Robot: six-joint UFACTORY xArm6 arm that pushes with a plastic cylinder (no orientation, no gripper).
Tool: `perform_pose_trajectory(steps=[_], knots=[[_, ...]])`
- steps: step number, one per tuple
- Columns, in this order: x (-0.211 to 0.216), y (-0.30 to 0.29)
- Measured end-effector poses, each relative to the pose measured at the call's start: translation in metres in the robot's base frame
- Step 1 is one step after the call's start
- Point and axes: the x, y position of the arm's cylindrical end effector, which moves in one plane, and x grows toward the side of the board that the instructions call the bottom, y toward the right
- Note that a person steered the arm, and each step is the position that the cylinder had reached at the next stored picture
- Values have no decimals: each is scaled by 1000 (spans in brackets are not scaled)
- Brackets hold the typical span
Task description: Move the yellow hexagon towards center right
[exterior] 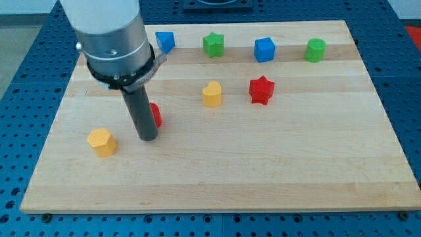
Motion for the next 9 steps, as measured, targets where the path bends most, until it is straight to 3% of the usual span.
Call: perform_pose_trajectory(steps=[2,3,4,5,6,9], knots=[[-41,-2],[-42,-41],[-87,-112],[-55,-132],[7,-163],[37,-37]])
